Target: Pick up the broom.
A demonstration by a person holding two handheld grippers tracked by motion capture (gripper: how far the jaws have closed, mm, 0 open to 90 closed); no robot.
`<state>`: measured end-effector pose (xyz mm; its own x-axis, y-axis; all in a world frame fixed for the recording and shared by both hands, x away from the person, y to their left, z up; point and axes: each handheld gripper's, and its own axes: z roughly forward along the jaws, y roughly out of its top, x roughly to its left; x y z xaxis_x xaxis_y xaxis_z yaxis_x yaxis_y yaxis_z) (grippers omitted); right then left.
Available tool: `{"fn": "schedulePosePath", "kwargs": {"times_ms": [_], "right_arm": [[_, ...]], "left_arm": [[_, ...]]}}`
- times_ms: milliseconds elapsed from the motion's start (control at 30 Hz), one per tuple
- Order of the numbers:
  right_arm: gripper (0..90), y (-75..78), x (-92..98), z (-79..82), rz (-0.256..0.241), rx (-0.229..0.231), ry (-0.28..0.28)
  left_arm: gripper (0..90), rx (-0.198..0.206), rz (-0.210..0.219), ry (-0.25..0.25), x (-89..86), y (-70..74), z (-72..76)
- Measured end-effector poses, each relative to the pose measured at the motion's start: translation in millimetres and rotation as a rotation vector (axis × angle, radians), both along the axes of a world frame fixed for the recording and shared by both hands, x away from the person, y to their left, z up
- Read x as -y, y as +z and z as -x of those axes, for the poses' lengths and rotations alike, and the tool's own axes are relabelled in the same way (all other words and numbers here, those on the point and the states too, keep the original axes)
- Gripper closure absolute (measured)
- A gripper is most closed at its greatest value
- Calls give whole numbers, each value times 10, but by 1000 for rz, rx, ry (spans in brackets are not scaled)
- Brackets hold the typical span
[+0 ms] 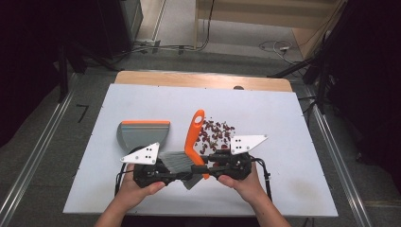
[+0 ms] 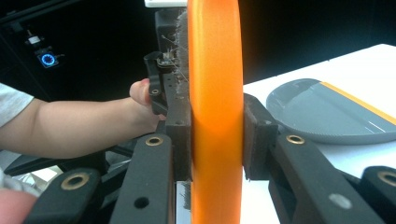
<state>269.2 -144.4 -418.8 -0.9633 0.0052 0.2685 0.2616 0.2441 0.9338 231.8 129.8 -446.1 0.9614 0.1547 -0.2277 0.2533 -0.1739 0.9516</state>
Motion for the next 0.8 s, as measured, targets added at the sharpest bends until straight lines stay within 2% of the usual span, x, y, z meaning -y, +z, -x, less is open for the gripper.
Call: {"fn": "schedulePosePath", "kwargs": {"times_ms": [133, 200, 300, 333, 367, 400, 567, 800], "right_arm": [[686, 6, 1, 13, -4, -4, 3], [688, 20, -4, 24, -4, -3, -15], [689, 36, -2, 29, -3, -5, -43], [689, 36, -2, 29, -3, -5, -43], [689, 40, 5, 28, 11, 1, -71], [689, 41, 11, 27, 19, 4, -88], [689, 43, 62, 0, 46, 22, -174], [689, 45, 135, -56, 78, 11, -271]], "left_arm": [[841, -13, 11, -7, -11, -1, -12], [823, -16, 17, -2, -14, 0, -13], [763, -11, 32, 45, -36, 3, -10], [745, -11, 32, 45, -36, 3, -10], [705, 7, 8, 93, -53, 2, -9], [659, 7, 0, 117, -61, -3, -8], [433, 4, -20, 217, -106, -18, -24], [151, 6, -49, 367, -143, -34, -18]]}}
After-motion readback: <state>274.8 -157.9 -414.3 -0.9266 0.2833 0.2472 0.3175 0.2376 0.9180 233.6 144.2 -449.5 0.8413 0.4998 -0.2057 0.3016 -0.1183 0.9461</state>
